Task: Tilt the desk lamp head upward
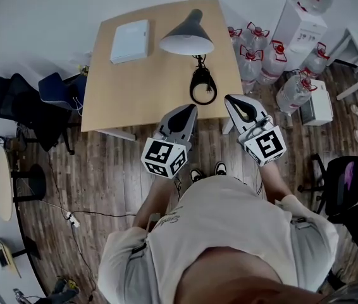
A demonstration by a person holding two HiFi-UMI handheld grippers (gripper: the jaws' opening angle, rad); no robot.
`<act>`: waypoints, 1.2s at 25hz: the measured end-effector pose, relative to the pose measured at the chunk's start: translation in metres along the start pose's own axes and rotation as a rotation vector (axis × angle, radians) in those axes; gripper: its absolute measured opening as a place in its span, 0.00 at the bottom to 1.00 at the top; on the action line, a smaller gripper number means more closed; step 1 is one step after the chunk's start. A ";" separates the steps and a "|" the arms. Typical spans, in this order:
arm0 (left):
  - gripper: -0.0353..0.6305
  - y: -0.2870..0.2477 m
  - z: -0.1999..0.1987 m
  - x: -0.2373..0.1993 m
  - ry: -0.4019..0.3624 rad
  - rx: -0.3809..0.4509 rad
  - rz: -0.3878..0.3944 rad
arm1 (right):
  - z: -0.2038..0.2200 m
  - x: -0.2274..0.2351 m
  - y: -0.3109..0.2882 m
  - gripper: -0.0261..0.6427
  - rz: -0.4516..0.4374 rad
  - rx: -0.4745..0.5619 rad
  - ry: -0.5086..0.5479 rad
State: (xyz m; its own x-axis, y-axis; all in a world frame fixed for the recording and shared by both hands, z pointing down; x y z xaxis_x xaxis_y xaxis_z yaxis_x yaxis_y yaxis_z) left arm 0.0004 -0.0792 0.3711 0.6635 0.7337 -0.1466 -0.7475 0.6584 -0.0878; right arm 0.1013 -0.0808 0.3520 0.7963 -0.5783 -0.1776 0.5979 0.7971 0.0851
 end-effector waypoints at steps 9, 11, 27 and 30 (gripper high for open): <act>0.08 0.002 -0.001 -0.014 -0.021 0.011 -0.021 | 0.002 0.005 -0.004 0.03 0.016 -0.024 -0.001; 0.08 0.002 -0.002 -0.018 -0.021 0.015 -0.028 | 0.003 0.006 -0.007 0.03 0.015 -0.028 -0.006; 0.08 -0.003 -0.010 -0.051 -0.015 0.022 -0.024 | 0.003 0.005 -0.040 0.03 -0.018 -0.018 0.010; 0.08 -0.006 -0.017 -0.060 -0.027 0.022 -0.011 | 0.002 0.006 -0.048 0.03 -0.008 -0.013 0.007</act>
State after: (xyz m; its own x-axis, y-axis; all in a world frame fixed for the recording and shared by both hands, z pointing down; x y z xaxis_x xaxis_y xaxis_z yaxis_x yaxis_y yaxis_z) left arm -0.0350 -0.1300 0.3640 0.6726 0.7305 -0.1187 -0.7394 0.6698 -0.0679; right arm 0.0779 -0.1230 0.3485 0.7907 -0.5835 -0.1850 0.6030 0.7946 0.0710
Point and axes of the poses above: the fingertips, and each gripper's own axes: y backward along the fingers, x to its right, z out of its underside, the point moved 1 cm from there along y, backward along the fingers, and after that the axes turned 5 degrees about z, right-handed, at the moved point
